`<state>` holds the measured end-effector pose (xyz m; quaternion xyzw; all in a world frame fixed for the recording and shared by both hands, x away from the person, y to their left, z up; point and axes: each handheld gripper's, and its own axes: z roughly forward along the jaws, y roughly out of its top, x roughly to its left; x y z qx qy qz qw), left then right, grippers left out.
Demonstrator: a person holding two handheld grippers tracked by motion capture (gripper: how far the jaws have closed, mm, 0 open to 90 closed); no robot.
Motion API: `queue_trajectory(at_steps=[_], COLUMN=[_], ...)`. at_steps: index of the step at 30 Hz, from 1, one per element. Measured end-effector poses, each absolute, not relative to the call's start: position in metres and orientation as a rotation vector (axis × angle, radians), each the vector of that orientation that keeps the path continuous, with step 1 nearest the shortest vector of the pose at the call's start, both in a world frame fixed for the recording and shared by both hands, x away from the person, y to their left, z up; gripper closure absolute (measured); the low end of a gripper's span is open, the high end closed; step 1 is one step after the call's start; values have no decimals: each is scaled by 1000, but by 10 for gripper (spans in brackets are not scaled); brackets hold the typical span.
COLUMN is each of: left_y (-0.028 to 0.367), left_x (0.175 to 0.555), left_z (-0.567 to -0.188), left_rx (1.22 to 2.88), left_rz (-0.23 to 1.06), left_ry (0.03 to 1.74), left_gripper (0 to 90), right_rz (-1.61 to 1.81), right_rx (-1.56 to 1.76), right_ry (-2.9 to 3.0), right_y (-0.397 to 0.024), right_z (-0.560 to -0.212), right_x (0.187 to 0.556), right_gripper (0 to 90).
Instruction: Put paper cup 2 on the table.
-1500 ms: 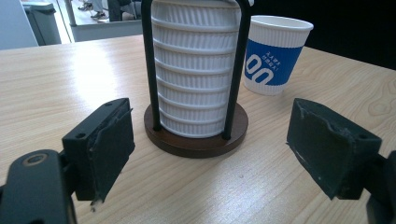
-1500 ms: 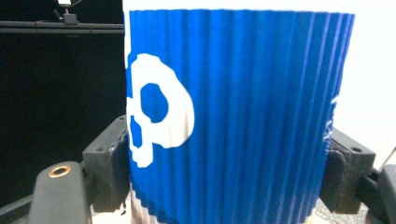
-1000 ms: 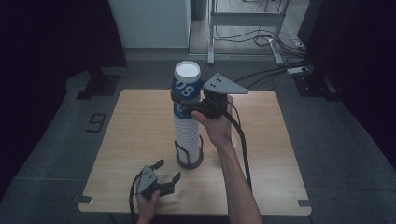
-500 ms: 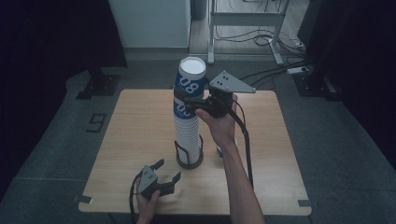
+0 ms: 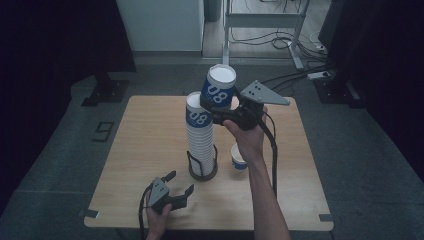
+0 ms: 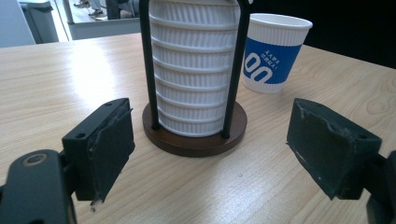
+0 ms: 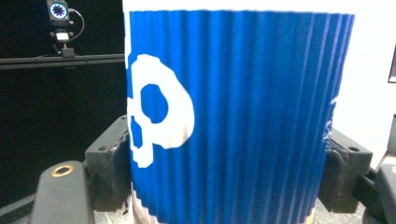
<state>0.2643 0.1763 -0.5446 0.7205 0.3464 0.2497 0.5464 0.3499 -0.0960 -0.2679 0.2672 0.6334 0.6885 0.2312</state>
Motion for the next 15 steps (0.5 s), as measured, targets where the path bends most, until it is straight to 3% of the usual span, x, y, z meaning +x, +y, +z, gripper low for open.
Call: queue_trajectory(at_steps=[15], left_y=[176], left_x=[266], left_z=[-544], left_rx=[1716], left_rz=[584], left_ry=[841], left_gripper=[145], right_rz=[1859], right_rx=[796], right_ry=[1731], right_y=[-128], right_z=[-285], right_x=[339], right_gripper=[207])
